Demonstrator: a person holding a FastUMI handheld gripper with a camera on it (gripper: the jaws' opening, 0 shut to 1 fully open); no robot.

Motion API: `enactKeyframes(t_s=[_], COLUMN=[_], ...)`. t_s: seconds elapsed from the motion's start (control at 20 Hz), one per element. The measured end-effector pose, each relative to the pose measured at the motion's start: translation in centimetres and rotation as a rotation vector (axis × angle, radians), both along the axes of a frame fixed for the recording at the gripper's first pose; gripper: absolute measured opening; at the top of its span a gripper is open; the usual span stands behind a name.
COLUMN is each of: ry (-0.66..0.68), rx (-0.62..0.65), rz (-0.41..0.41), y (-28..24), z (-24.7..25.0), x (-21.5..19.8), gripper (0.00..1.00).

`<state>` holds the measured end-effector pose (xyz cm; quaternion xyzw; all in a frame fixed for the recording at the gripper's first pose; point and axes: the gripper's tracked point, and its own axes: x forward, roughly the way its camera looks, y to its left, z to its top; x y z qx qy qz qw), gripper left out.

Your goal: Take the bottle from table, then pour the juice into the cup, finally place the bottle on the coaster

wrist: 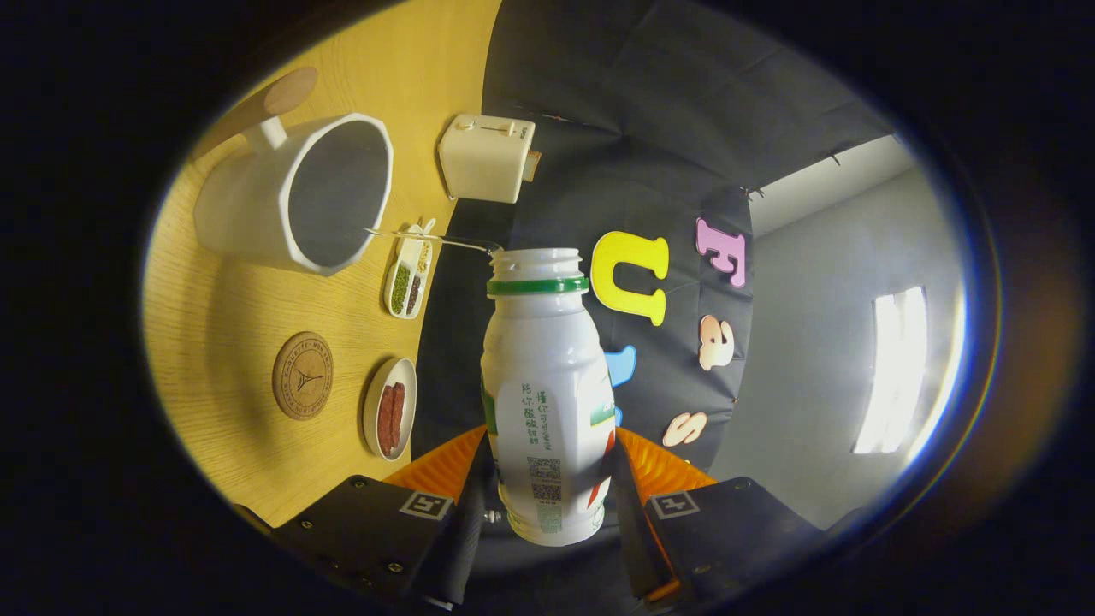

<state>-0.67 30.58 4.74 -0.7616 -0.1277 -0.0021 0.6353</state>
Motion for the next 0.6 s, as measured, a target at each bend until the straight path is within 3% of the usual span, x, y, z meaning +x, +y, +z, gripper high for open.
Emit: enactKeyframes(t_s=[0.6], ry=[-0.016], rx=[-0.029], rz=[0.006], y=[-0.11], z=[0.1], x=[0.16], gripper=[0.69])
